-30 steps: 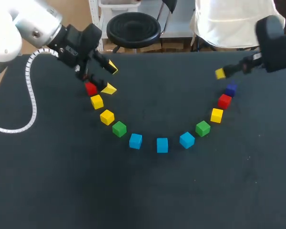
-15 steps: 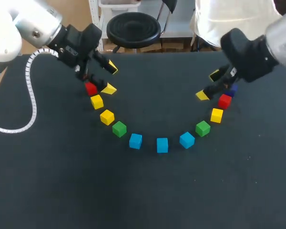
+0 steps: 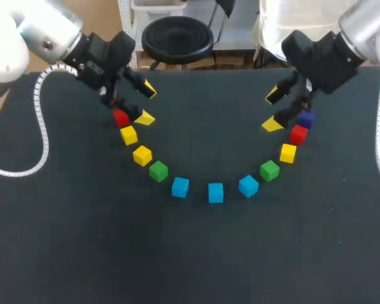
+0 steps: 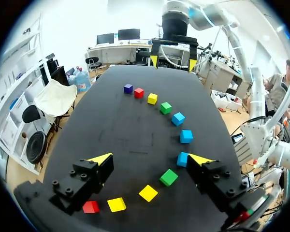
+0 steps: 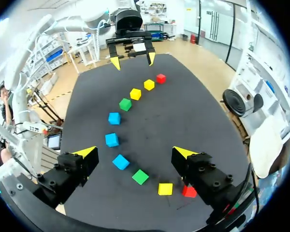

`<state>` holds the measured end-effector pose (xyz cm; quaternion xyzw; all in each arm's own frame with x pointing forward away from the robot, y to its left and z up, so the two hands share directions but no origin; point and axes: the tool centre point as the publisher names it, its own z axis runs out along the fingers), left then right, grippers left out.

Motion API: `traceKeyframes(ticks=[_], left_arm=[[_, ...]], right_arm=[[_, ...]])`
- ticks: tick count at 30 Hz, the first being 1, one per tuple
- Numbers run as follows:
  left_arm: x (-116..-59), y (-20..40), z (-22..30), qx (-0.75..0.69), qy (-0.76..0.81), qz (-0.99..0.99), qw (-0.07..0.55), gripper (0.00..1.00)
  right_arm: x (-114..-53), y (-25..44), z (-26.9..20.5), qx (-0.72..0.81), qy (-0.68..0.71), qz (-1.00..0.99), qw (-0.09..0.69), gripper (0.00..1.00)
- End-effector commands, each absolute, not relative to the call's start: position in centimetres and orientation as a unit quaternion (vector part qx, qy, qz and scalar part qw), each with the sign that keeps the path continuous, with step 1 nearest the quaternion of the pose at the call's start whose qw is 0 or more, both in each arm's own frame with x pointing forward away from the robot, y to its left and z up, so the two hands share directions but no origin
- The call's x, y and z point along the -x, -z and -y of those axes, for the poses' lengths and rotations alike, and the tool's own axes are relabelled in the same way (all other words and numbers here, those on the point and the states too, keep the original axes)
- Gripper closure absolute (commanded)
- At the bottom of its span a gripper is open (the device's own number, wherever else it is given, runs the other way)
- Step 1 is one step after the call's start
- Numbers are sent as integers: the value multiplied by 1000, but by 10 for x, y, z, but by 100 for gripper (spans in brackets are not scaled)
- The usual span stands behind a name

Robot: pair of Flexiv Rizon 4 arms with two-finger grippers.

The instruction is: Place the blue cubes, place green cubes on the blue cubes, place the yellow cubes on the green cubes, then place the red cubes on the yellow cubes, and place purple cube on the red cubes.

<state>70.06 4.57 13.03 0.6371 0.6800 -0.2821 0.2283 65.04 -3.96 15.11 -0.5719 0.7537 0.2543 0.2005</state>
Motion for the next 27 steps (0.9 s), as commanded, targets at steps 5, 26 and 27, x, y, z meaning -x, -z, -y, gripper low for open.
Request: traceKeyframes(ticks=[5, 26, 27], left_arm=[[-701, -130, -45, -637, 281, -680, 228, 0], [-701, -130, -45, -637, 281, -680, 228, 0], [-701, -130, -45, -637, 281, -680, 228, 0]], right_arm=[[-645, -167, 10, 660, -281, -677, 166, 0], [-575, -127, -20, 635, -211, -695, 263, 0], [-573, -125, -20, 634, -215, -697, 256, 0]])
